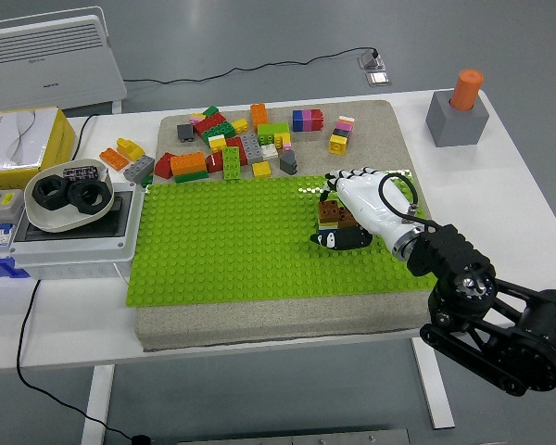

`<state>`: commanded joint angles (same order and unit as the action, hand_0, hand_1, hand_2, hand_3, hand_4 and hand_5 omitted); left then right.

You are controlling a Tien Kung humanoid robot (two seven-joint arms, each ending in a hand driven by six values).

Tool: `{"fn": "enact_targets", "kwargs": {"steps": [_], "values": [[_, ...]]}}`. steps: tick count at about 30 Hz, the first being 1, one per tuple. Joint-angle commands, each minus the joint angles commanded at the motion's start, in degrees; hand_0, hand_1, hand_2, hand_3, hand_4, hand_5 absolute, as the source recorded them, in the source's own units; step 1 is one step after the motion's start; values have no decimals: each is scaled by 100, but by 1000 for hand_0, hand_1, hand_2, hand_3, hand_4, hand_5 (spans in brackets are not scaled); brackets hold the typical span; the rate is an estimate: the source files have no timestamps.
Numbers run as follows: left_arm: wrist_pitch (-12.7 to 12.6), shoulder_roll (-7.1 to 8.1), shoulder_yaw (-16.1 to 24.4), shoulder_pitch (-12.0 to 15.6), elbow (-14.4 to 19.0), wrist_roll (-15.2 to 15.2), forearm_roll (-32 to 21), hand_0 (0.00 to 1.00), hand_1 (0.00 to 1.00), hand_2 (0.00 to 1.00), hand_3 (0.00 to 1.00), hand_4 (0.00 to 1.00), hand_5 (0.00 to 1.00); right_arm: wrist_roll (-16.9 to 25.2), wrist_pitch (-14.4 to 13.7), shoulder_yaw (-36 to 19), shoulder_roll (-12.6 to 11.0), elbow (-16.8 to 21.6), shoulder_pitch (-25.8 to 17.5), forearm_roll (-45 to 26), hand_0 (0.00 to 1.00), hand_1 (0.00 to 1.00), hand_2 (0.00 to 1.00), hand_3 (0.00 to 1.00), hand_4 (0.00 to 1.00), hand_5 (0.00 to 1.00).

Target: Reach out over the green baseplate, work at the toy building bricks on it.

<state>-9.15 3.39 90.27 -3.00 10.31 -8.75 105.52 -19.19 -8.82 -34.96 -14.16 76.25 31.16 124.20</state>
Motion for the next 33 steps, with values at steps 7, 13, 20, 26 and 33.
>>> {"fn": "enact_targets", "kwargs": {"steps": [7, 13, 20, 26, 33], "values": [[19, 2, -10, -2, 0, 0, 11, 757, 704, 622, 520, 523, 338, 21, -45, 36, -6, -119, 12, -159, 827, 838, 887, 623, 898, 546], [22, 0, -11, 2, 0, -3, 22, 757, 705, 622, 519, 523, 341, 22, -53, 39, -15, -113, -2, -188, 827, 839, 885, 624, 896, 547], [22, 0, -19, 7, 0, -6, 22, 757, 705, 623, 519, 523, 342, 27, -55, 36, -27, -137, -12, -219, 828, 843, 885, 625, 894, 546], [22, 2, -29, 7, 0, -9, 17, 757, 705, 625, 519, 520, 346, 45, -66, 48, -9, -235, -6, -267, 828, 843, 886, 622, 894, 546], [22, 3, -37, 12, 0, -10, 17, 757, 705, 626, 518, 513, 352, 42, -78, 98, 8, -296, 15, -353, 828, 843, 885, 623, 893, 546]]}}
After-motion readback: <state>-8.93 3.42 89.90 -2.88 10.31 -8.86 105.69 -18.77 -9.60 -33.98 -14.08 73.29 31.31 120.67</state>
